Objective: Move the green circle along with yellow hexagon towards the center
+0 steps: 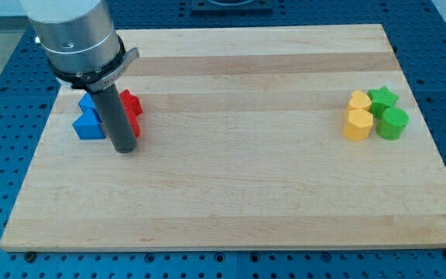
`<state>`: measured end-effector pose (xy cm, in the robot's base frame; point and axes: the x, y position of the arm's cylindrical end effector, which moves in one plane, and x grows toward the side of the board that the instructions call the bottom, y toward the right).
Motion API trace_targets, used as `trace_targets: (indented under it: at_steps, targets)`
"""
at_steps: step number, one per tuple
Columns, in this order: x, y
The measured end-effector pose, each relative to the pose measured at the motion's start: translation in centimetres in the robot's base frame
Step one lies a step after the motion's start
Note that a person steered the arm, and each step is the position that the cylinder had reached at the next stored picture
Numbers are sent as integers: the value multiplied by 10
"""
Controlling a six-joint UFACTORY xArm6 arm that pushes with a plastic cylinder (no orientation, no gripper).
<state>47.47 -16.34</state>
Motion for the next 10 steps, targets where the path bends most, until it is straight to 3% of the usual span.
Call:
trace_targets:
  at_steps: [2,3,8,10]
  targets:
    - [22,10]
    - [49,56]
    - [49,357]
    - [33,432]
